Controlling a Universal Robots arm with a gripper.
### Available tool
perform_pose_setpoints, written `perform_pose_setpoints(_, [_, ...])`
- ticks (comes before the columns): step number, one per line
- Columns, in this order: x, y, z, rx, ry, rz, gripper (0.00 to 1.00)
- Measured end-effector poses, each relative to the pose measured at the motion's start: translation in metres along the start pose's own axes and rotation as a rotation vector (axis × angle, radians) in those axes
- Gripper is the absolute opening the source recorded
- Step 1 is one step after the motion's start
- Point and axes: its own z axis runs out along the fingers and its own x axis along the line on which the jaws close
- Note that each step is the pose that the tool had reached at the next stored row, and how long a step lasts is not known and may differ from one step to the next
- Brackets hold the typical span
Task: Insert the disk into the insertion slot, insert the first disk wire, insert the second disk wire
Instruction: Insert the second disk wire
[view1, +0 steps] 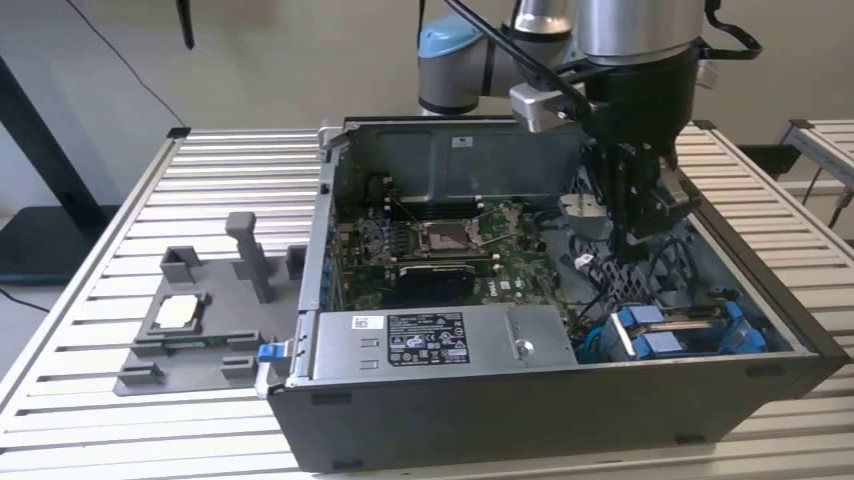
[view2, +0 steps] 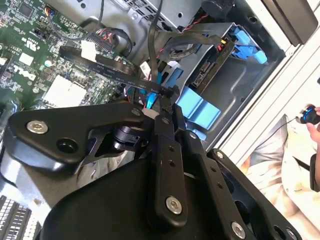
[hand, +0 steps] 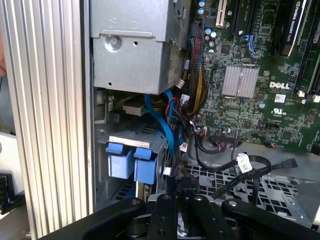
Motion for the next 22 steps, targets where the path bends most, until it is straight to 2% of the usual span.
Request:
perform_pose_setpoints(3, [0.0032,-0.0018,0.001,-0.006,-0.0005,-0.001,0.16])
perform_pose_setpoints(10, [0.0154,-0.0095,0.0054,-0.0398,-0.0047,-0.008,0.16])
perform_pose_setpoints(17, [0.0298,-0.0137,0.0096,-0.0703,-0.0095,-0.013,0.16])
perform_pose_setpoints(19, [0.0337,-0.0149,0.0108,-0.0765,-0.015,-0.013,0.16])
perform_pose_setpoints(21, [0.0367,-0.0166,0.012,-0.0807,-0.0273,-0.012,0.16])
perform_pose_setpoints(22, [0.0382,-0.0175,0.0127,-0.0819,-0.0354,-0.011,0.16])
